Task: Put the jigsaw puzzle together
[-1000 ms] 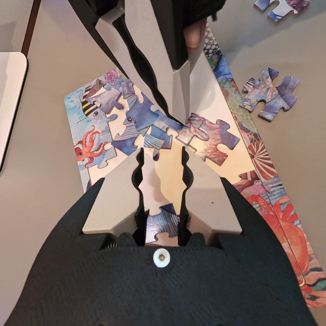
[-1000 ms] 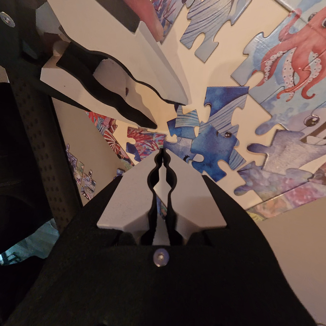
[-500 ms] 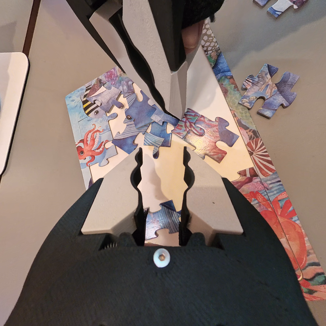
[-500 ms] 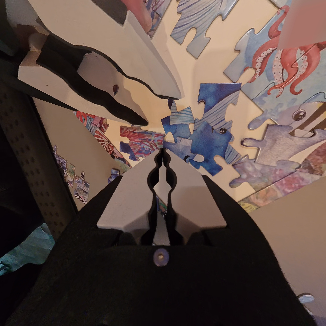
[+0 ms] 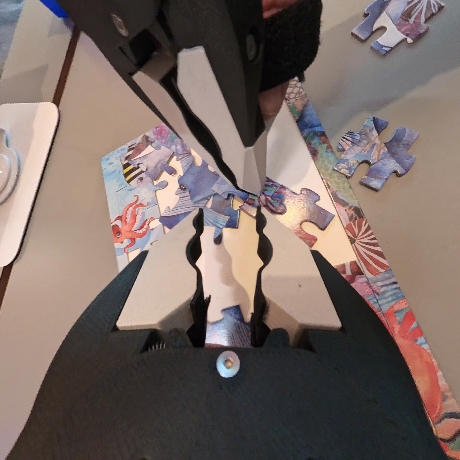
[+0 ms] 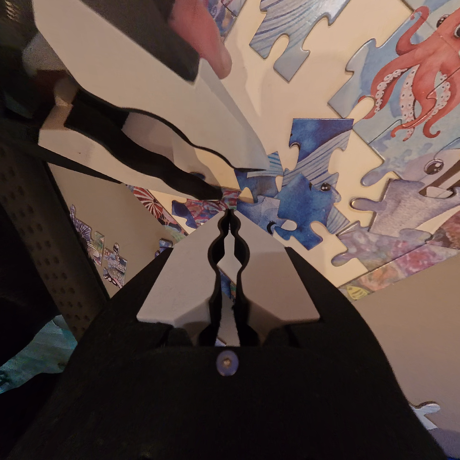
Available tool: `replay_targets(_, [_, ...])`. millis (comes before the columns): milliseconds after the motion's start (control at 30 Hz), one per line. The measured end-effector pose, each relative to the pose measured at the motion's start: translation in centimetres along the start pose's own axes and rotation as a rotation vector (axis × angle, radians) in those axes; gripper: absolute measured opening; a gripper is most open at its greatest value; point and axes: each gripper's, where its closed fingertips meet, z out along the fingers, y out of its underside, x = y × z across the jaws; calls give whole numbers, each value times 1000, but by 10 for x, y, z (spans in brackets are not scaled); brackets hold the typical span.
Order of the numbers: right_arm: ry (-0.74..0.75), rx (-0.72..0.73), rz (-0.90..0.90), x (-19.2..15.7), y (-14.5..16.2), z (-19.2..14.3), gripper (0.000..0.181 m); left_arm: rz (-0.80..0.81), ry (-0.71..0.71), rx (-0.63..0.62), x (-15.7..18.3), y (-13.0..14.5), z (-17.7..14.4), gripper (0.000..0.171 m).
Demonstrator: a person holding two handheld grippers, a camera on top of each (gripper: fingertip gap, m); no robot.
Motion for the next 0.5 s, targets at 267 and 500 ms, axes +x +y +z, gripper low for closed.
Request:
replay_targets(267, [-3, 2, -1, 0, 0, 0, 0, -33, 30, 10, 4, -1, 2, 38])
replay_targets(500, [-17, 37, -26, -3, -4, -7, 1, -32, 9, 0, -6, 4, -5, 42])
